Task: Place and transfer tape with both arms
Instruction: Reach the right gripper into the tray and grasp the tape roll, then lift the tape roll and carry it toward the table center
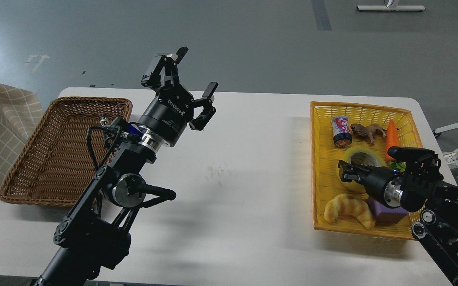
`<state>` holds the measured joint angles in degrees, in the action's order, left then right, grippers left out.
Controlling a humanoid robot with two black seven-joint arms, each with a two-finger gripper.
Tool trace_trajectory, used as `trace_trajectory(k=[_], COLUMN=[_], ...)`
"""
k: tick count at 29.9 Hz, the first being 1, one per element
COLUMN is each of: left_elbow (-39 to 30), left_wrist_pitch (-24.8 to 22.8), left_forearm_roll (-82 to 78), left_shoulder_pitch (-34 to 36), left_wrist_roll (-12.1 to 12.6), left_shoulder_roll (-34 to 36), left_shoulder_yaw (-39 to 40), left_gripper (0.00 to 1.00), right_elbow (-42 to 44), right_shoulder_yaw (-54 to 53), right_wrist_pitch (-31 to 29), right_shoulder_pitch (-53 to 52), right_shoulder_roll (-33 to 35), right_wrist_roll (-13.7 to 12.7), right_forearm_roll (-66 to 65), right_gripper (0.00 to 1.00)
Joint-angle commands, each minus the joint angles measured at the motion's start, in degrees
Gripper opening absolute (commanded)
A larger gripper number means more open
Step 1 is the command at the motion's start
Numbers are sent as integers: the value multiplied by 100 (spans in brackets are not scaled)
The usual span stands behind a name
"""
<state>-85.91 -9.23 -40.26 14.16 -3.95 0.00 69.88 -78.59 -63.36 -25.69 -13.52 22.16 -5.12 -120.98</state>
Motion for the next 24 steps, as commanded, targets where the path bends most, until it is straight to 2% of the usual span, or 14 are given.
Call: trace_trajectory(k=[1,8,24], left_elbow=[4,4,4], left_wrist_pitch=[0,0,0], left_forearm_roll=[9,0,0], left_shoulder_pitch=[-1,-18,8], left_wrist_roll=[0,0,9], left_shoulder_roll=[0,0,0], left_shoulder_yaw=[8,17,8], left_gripper=[100,100,100], right_elbow=[-86,-385,-666], right_shoulder_yaw=[-1,-10,-1], right_wrist_pitch=[-41,-77,-231], right_shoulder_pitch=[7,-2,-528], right_shoulder_roll=[112,420,561], right_wrist_roll=[3,3,-6], right_forearm_roll=[109,408,487], right_gripper=[8,6,6])
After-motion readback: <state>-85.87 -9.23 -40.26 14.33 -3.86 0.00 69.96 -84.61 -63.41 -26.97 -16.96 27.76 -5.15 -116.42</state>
